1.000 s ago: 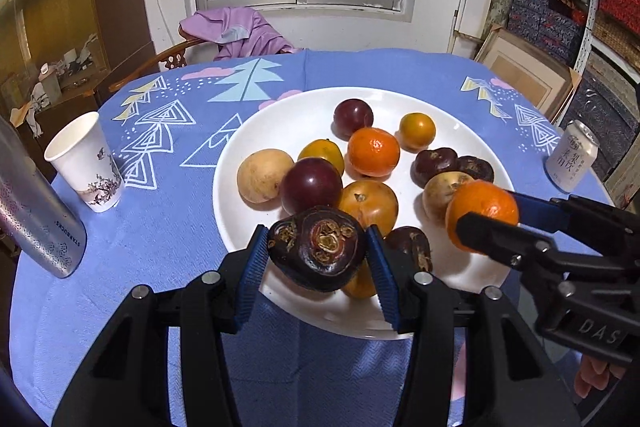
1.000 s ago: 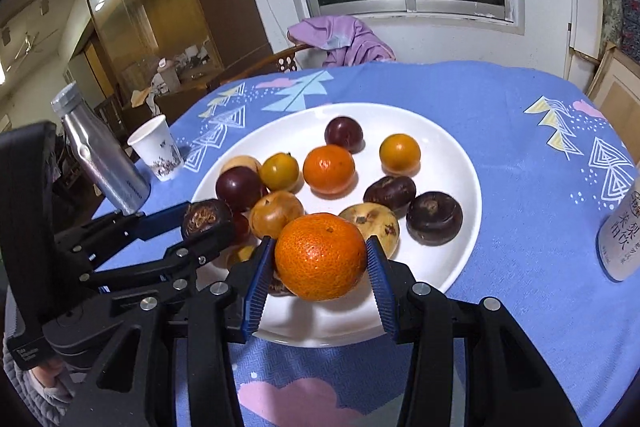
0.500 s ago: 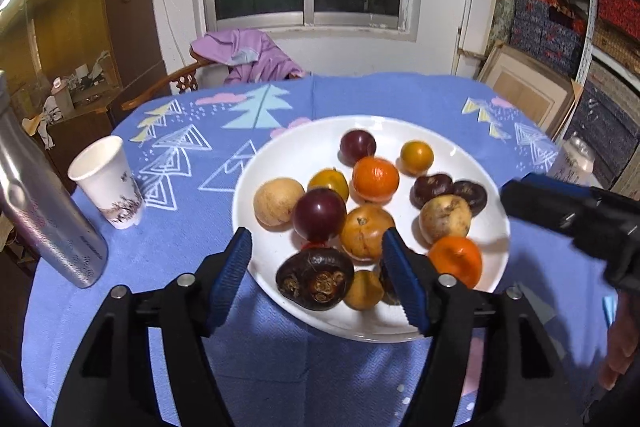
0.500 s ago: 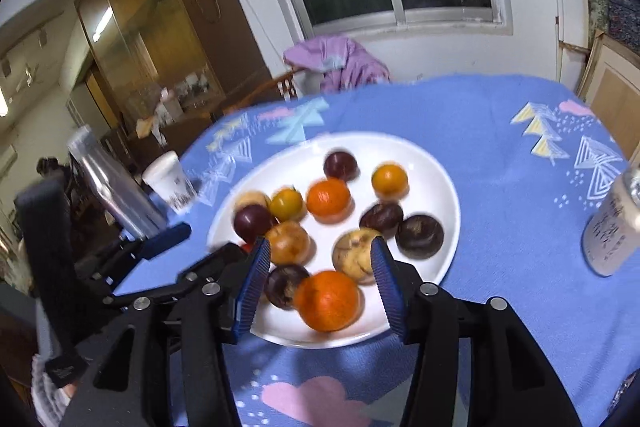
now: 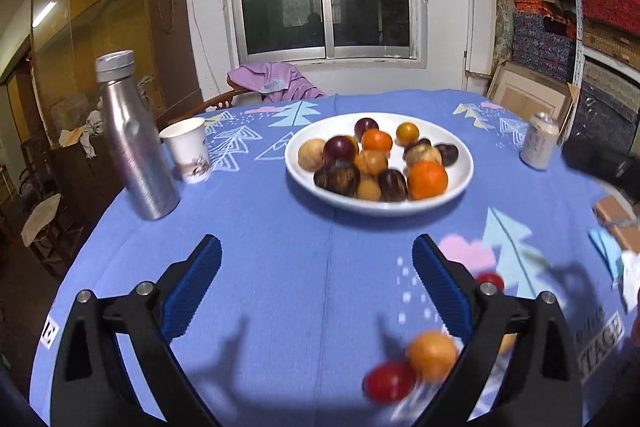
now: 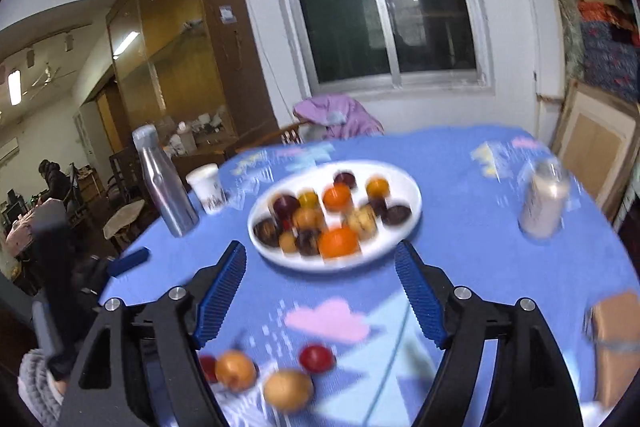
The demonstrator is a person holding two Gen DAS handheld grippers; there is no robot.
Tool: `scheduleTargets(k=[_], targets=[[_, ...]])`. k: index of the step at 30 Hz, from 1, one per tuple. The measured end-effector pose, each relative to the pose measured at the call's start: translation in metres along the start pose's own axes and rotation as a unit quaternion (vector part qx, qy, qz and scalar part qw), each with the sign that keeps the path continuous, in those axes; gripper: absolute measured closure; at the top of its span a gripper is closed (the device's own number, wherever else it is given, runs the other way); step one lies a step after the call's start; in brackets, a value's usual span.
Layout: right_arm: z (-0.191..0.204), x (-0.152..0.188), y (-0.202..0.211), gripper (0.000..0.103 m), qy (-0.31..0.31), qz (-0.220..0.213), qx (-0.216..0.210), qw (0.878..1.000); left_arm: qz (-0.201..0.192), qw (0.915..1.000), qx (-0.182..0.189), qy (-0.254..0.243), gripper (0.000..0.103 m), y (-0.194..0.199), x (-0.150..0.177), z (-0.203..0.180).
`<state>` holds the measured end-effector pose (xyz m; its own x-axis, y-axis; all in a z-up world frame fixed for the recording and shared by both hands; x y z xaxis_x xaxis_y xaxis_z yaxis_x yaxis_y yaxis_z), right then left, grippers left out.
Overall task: Organize fruits
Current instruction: 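Grasp the red tomato with the left tool while the right tool grasps the tan pear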
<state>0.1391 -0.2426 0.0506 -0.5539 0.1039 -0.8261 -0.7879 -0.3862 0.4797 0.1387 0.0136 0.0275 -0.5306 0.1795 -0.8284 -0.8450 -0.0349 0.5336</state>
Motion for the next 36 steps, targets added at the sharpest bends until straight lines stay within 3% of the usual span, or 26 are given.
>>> scheduleTargets(k=[6, 30, 36], targets=[[-0.018, 0.038, -0.002, 0.021, -0.028, 0.051, 0.011, 0.998, 0.0, 0.9998, 0.017, -0.004, 0.008, 0.025, 0.033, -0.005], [-0.005, 0.047, -0.01, 0.017, 0.002, 0.073, 0.016, 0.997, 0.031, 0.9988, 0.024, -0.028, 0.008, 0.011, 0.035, -0.017], [0.003, 0.058, -0.013, 0.017, 0.023, 0.098, 0.004, 0.995, 0.068, 0.9944, 0.074, -0.029, 0.008, 0.005, 0.045, -0.019]])
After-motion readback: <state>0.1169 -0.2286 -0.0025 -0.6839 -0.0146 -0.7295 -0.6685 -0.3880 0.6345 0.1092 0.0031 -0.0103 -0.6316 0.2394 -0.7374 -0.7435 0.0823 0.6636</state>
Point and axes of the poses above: each gripper's, at about its wrist camera, not at the fingertips, and y roughly against the way its jaws point, z to its left, x to its underside, the point moved 1 cm from there along -y, roughly the way its jaws point, and after that the axes turned 5 degrees about -y, right-handed, at the moved point
